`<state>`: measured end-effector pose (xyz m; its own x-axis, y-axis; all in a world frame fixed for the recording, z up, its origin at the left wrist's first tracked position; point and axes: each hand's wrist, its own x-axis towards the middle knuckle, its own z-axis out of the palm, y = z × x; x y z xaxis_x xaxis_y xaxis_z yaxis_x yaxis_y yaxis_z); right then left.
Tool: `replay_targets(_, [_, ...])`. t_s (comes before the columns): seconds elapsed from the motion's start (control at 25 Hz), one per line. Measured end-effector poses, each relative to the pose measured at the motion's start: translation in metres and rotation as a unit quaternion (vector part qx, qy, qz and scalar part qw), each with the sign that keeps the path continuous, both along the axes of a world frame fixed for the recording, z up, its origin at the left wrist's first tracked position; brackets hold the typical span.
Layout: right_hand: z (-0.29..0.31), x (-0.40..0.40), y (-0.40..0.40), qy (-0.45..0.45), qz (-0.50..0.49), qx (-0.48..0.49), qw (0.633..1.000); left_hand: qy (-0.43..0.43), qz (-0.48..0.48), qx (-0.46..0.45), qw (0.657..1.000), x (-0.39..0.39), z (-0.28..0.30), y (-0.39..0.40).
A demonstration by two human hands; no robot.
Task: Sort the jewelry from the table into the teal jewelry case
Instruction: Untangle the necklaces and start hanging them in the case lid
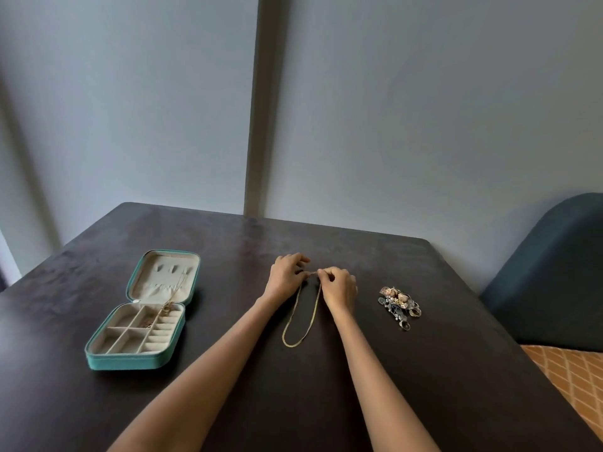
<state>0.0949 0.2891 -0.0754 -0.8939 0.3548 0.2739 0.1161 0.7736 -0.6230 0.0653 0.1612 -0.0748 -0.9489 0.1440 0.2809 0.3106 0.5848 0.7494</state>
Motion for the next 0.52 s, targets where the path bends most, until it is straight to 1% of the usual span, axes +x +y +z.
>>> replay_targets(0.08, [0.000, 0.007, 0.002, 0.037, 0.019, -0.061, 0.997, -0.001, 0.019, -0.014, 1.000, 0.005, 0.004, -0.001])
replay_targets(0.16, [0.002, 0.025, 0.006, 0.075, 0.067, -0.103, 0.990, -0.008, 0.025, -0.029, 0.999, 0.012, 0.009, -0.003])
replay_targets(0.24, [0.001, 0.046, 0.007, 0.068, 0.150, -0.064, 0.984, -0.003, 0.007, -0.069, 0.998, 0.016, 0.011, -0.005])
replay_targets(0.36, [0.002, 0.076, 0.003, 0.029, 0.265, 0.010, 0.964, -0.011, -0.025, -0.119, 0.992, 0.017, 0.009, -0.004])
replay_targets(0.44, [0.003, 0.087, 0.004, 0.027, 0.298, 0.019, 0.954, -0.025, -0.034, -0.132, 0.990, 0.017, 0.011, -0.001])
replay_targets(0.52, [0.004, 0.096, 0.009, 0.019, 0.310, 0.016, 0.950, -0.052, -0.050, -0.133, 0.988, 0.013, 0.017, 0.001])
